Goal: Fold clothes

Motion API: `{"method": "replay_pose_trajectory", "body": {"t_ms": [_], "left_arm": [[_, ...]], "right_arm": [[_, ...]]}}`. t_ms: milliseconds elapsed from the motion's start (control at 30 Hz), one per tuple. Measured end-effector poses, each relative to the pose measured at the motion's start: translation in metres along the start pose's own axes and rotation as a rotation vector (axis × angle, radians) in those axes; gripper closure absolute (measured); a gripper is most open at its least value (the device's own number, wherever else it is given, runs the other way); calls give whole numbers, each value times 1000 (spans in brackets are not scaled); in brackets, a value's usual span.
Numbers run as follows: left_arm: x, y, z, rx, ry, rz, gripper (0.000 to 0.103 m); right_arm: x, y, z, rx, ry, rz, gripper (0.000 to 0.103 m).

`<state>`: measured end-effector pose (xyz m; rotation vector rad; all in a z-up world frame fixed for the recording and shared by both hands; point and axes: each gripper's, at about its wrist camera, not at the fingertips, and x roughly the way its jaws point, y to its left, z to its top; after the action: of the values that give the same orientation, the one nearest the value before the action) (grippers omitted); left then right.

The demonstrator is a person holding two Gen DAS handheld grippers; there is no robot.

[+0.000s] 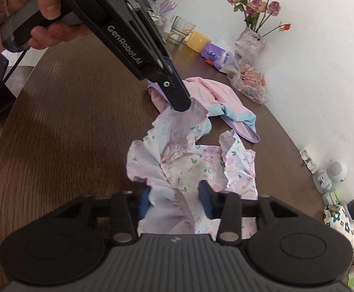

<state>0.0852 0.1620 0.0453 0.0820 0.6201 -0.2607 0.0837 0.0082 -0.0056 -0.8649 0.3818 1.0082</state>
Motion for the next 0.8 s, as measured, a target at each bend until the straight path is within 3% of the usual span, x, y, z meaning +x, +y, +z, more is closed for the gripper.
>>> {"method": "replay_pose_trajectory", "body": {"t_ms": [33,133,200,267,333,433,567,800], "left_arm": [[1,2,1,-14,-2,5,100],[-3,13,6,-90,-44,-13,87],[-10,16,5,-91,-82,-41,71],[-17,16,0,-59,-109,-44,42],[-20,14,-9,4,-105,-34,31],[-17,11,-26,94,-47,-28,28],[-11,9,-41,133,23,-41,29],[11,1,-36,189,67,-15,34]], "right_arm": [[2,-3,1,1,3,36,92],[9,-28,1,158,14,217,98],[17,-54,-6,342,18,319,99],[20,-76,-15,504,0,389,99],[18,-91,-23,609,-32,421,99],[15,-101,-31,692,-59,449,99],[19,-106,-35,719,-64,454,99],[19,-84,-27,589,-39,404,99]]}}
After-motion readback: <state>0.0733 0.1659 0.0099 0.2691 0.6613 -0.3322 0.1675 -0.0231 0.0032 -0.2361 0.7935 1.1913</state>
